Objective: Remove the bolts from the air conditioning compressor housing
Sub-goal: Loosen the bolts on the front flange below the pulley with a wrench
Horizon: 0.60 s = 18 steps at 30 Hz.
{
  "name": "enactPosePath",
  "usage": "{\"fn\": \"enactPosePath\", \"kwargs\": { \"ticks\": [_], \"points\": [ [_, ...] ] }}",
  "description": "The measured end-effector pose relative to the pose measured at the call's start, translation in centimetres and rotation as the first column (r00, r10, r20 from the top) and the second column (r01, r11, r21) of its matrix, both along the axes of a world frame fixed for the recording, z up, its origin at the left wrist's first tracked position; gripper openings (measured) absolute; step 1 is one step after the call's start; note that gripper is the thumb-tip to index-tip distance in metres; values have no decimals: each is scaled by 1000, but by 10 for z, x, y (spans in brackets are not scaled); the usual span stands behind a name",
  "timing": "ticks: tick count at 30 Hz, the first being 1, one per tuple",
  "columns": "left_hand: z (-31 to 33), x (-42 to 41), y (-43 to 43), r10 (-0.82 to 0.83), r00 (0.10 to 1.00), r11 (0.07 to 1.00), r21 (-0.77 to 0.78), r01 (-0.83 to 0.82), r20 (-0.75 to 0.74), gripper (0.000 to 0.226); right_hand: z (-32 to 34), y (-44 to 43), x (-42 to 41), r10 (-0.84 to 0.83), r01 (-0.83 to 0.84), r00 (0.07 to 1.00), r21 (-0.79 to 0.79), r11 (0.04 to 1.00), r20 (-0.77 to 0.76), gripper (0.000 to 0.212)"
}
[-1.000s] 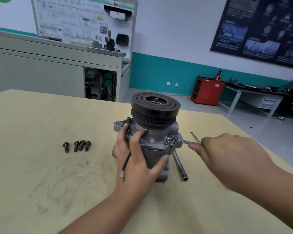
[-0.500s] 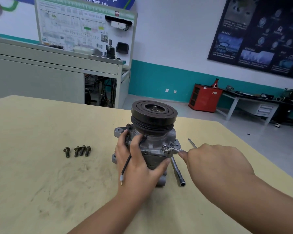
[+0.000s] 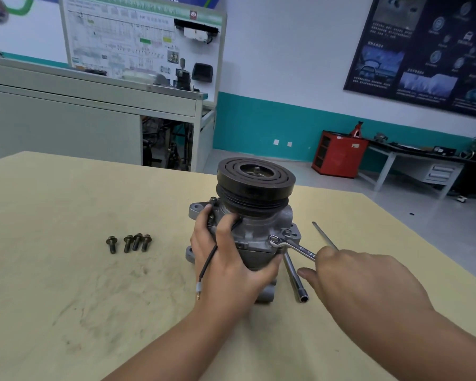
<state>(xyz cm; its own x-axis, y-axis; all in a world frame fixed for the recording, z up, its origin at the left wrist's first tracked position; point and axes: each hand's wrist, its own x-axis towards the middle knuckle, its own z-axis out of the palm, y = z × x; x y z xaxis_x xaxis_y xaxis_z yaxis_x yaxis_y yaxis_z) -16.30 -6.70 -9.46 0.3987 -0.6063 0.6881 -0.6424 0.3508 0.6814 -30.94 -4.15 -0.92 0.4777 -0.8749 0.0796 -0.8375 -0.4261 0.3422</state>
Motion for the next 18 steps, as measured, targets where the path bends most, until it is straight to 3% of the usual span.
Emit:
{"fn": "enactPosePath", "kwargs": {
  "ticks": [2, 6, 9, 13, 18],
  "points": [
    [-1, 4, -1, -20, 1000, 1000, 2, 20, 9, 83, 6, -4, -5, -35, 29, 993, -52, 998, -113, 47],
    [-2, 7, -1, -36, 999, 999, -1, 36, 8, 79, 12, -19, -9, 52, -63, 979, -52, 997, -197, 50],
    [-3, 7, -1, -43, 999, 999, -1, 43, -6, 78, 17, -37, -15, 131, -149, 977, -105, 983, -168, 54],
    [-4, 9, -1, -61, 998, 998, 18, 62, -15, 80, 24, -66, -18, 216, -221, 973, -59, 973, -86, 85],
    [-6, 13, -2, -80, 997, 997, 16, 80, -7, 82, 30, -83, -17, 271, -262, 959, -109, 959, 81, 86]
  ]
}}
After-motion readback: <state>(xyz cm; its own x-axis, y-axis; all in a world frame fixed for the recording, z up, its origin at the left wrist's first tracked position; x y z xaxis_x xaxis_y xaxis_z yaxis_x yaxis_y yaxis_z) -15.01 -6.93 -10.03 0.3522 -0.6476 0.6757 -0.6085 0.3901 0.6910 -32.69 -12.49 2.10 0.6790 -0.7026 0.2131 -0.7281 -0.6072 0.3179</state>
